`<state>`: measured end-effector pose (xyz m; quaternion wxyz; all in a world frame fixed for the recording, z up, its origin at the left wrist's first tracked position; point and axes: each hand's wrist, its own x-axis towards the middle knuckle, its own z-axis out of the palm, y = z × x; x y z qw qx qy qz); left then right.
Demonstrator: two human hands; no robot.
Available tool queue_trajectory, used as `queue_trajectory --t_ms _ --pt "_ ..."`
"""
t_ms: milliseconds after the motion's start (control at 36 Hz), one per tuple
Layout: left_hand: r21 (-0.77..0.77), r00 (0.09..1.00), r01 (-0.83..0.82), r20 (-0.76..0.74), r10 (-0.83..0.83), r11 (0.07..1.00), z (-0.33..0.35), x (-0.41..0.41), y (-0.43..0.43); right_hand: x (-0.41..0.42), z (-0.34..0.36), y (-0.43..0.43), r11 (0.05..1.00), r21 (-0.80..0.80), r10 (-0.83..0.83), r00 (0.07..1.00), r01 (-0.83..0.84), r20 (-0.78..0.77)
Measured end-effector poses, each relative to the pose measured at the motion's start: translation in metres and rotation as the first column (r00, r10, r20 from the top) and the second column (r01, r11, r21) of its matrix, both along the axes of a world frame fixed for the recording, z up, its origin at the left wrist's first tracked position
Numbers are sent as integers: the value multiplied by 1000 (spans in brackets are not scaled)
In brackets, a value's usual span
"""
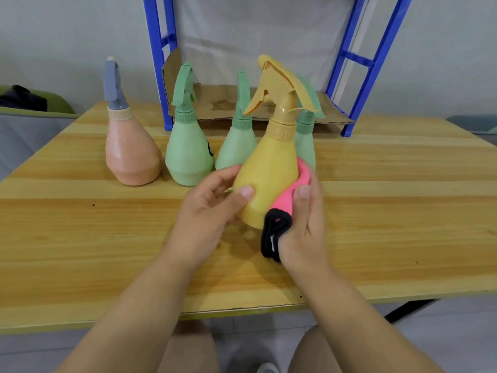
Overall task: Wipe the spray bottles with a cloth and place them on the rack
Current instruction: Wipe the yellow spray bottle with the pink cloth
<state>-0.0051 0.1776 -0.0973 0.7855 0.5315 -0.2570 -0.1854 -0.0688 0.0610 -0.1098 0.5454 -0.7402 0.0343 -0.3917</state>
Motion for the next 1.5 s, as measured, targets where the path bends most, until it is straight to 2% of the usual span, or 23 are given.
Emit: queue_trajectory --t_ms 56,111,194,222,278,472,611,694,750,833,972,1111,1222,1333,1444,1500 --pt "39 996 -3 94 -1 999 -3 2 1 0 -1 0 999 -48 -12 1000 13 12" --pt "7 996 16 88 -16 1000 -4 4 3 -1 1 1 999 -22 35 999 -34 17" --pt "-56 996 93 15 -92 994 -3 6 7 -5 9 -1 957 210 196 980 -200 41" --pt "-67 994 112 0 -113 991 -3 6 7 -6 10 -4 934 281 221 975 -222 37" --pt "-72 990 137 -26 -139 988 -2 6 7 -6 9 -7 926 318 208 978 -202 17" --pt "-5 996 77 -52 -78 997 -3 5 4 -2 1 -1 988 138 70 997 -67 -16" --pt "37 992 120 26 -121 992 -2 1 5 -1 0 -2 999 -27 21 999 -20 46" --pt "75 985 123 112 -131 990 0 1 4 -1 1 -2 993 -120 18 1000 -16 24" --pt "58 988 117 95 -122 991 1 1 5 -2 0 -3 989 -147 29 1000 -29 3" --pt "22 994 109 26 -109 994 1 2 8 -1 3 -5 987 -137 83 996 -86 -29" --pt "-58 983 140 -114 -145 989 4 -1 11 -9 20 -12 965 102 251 965 -243 -76" --pt "-44 976 175 -126 -179 984 14 -7 8 -18 26 -16 938 235 287 951 -255 -113" --pt "55 986 153 -76 -148 987 22 -10 3 -21 26 -14 958 170 252 961 -231 -117" --pt "29 983 148 -118 -143 989 27 -15 2 -26 27 -17 961 162 243 963 -223 -113" --pt "-17 984 89 -154 -91 996 31 -21 -3 -33 26 -23 971 169 200 956 -166 -213" --pt "-31 983 55 -175 -60 998 35 -22 -7 -36 26 -30 989 97 137 946 -113 -295"
